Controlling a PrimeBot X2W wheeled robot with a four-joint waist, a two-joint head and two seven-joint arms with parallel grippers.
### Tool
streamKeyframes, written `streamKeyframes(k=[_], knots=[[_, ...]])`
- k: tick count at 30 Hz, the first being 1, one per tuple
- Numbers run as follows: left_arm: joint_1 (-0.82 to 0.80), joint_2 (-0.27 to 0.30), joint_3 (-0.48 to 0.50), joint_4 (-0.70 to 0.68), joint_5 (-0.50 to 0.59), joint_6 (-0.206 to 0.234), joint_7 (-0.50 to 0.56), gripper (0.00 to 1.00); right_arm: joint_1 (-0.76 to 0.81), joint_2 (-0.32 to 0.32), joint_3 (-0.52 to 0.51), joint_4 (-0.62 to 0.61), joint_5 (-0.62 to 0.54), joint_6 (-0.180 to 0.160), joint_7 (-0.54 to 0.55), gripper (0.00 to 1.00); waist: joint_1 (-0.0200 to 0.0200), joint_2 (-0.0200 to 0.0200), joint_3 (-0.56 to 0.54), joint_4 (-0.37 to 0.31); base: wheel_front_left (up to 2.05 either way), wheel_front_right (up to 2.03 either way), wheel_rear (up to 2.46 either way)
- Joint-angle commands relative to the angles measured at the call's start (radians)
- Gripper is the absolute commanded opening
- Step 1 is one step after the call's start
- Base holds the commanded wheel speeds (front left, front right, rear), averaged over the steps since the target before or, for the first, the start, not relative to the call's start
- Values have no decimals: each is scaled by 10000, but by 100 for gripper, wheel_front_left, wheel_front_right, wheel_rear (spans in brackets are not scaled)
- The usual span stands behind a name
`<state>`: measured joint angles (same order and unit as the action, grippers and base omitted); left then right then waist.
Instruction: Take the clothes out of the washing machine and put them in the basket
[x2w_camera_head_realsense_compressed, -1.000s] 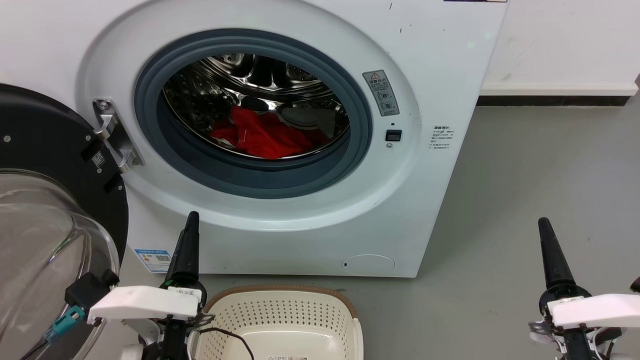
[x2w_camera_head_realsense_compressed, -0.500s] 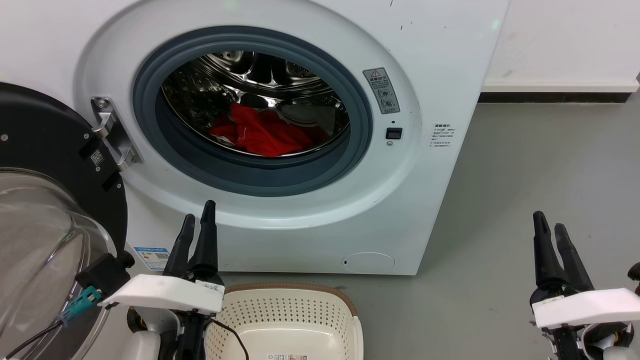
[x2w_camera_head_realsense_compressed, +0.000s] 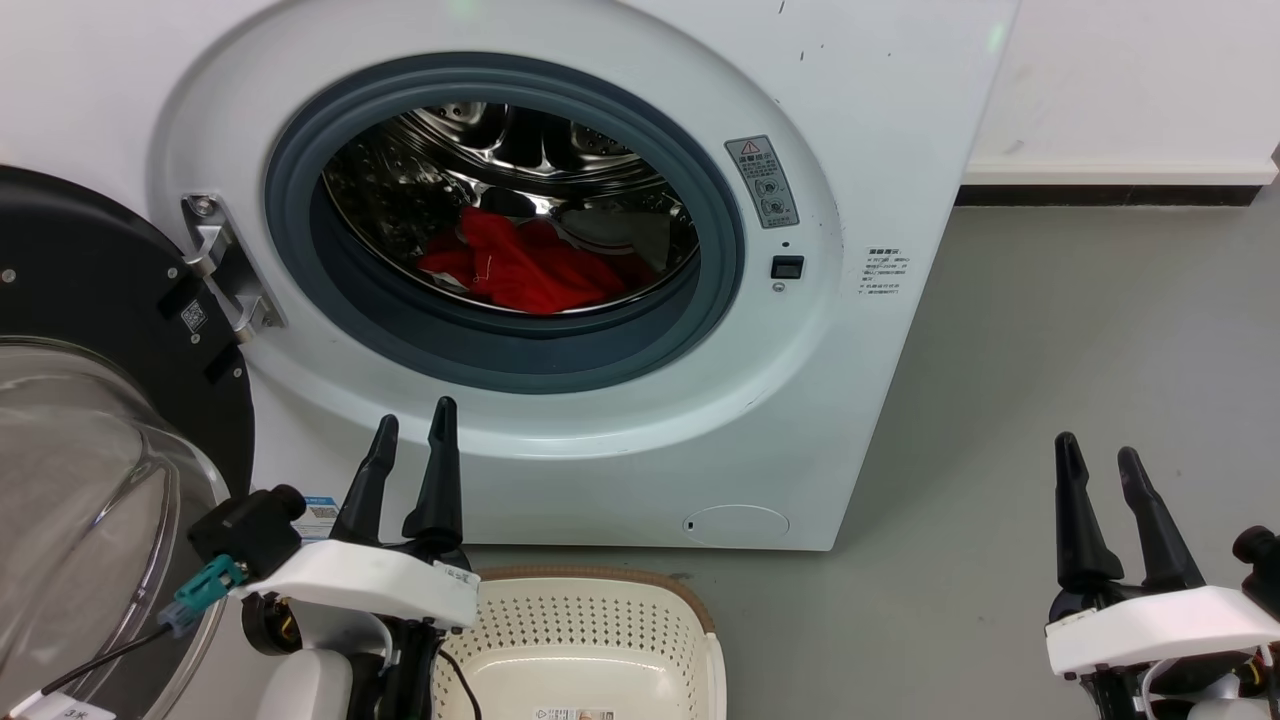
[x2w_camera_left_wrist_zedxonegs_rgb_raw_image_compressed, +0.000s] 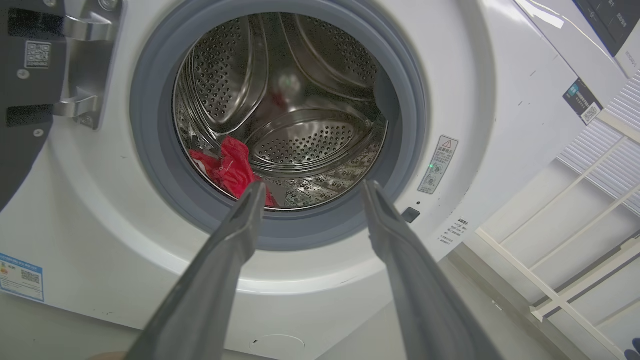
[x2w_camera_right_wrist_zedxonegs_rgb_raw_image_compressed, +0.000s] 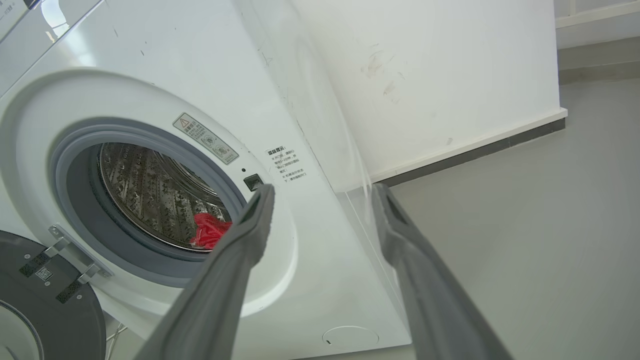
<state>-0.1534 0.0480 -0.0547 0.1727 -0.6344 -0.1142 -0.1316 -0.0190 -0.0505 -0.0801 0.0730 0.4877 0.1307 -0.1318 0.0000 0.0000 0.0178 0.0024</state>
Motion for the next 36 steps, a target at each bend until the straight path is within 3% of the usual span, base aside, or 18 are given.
streamKeyframes(k=[1, 16, 36], knots=[[-268, 26, -44, -51, 308, 5, -94, 100, -19, -3, 14, -107, -332, 0, -95, 100, 0, 0, 2, 3, 0, 0, 0], [-300, 28, -314, 258, 2340, 53, -545, 100, 184, 0, 11, 81, -2407, 0, -331, 100, 0, 0, -46, 28, 0, 0, 0], [-294, 29, -413, 619, 4114, 179, -969, 100, 419, 3, 61, 104, -4321, -1, -467, 100, 0, 0, -109, 88, 0, 0, 0]])
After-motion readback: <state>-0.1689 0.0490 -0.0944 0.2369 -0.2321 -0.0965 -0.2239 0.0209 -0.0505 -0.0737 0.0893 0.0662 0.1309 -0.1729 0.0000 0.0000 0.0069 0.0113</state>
